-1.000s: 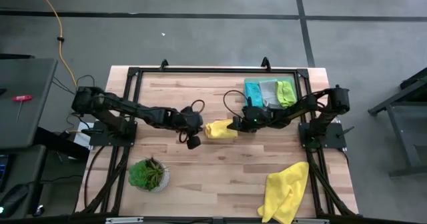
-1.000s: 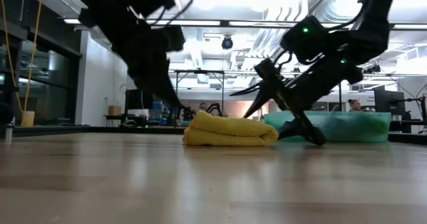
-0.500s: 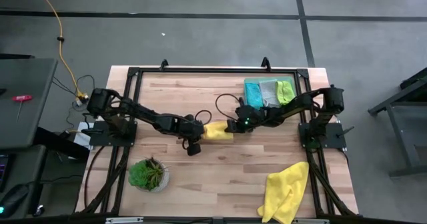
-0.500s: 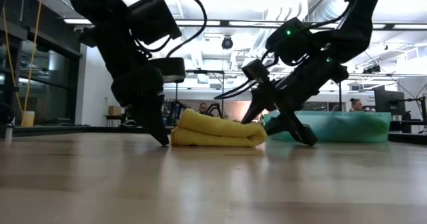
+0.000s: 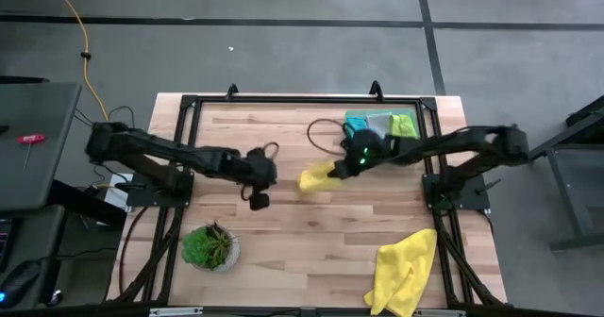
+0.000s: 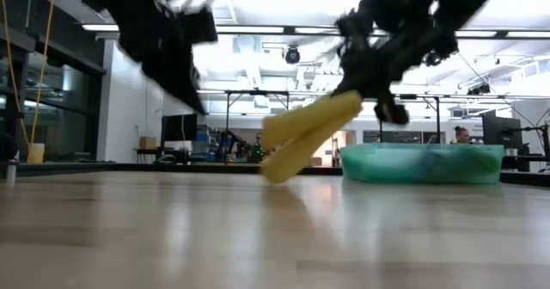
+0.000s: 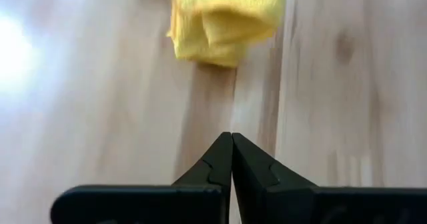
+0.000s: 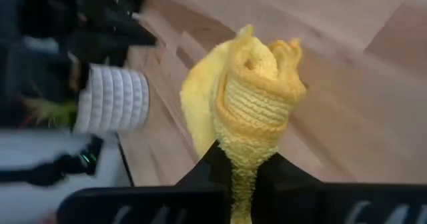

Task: Fold microfiber towels
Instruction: Put the yellow towel into the green bin

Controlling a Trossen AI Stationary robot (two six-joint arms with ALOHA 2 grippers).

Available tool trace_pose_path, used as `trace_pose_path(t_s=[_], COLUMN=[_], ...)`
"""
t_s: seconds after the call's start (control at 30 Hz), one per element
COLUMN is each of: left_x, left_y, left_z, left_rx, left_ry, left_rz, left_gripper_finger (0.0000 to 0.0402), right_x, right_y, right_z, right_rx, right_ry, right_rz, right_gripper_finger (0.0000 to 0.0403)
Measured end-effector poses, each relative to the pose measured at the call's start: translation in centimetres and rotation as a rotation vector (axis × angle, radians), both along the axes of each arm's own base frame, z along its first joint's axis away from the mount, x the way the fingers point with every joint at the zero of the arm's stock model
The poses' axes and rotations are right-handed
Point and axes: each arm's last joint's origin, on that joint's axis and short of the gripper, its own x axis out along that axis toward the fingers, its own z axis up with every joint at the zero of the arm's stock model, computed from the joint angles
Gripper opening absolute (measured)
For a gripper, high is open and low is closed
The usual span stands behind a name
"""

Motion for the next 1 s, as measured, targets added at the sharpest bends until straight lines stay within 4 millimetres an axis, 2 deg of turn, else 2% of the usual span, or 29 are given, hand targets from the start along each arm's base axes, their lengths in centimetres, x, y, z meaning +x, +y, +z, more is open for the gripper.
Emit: trace_pose_path(t_s=[0.1,0.3,0.37,0.5,0.67,0.87,1.0], left_x=[-1.0,-2.2,-2.4,-2.4,-2.0,-1.9,-1.9], left_y=[0.6,1.4,1.5,1.5,1.2,1.2,1.3], left_z=[2.2,5.2,5.5,5.7,5.3,5.0,5.0], left_rx=[0.03,0.023,0.021,0.012,-0.007,-0.018,-0.021], left_ry=[-0.092,-0.268,-0.288,-0.302,-0.289,-0.282,-0.287], left_rz=[0.04,0.115,0.124,0.136,0.139,0.151,0.183], left_gripper_finger=[0.0,0.0,0.0,0.0,0.0,0.0,0.0], right_x=[-1.3,-3.8,-4.5,-6.2,-7.1,-6.2,-5.2], right_y=[-1.1,-3.2,-4.0,-5.7,-8.4,-10.9,-11.0], right_z=[4.2,13.1,15.4,18.5,19.7,18.4,17.4], right_rx=[-0.113,-0.502,-0.624,-0.762,-0.809,-0.81,-0.754], right_ry=[0.044,0.173,0.213,0.303,0.432,0.358,0.279], right_rz=[0.101,0.398,0.5,0.741,0.932,1.028,1.078], right_gripper_finger=[0.0002,0.0001,0.0001,0.0001,0.0,0.0,0.0])
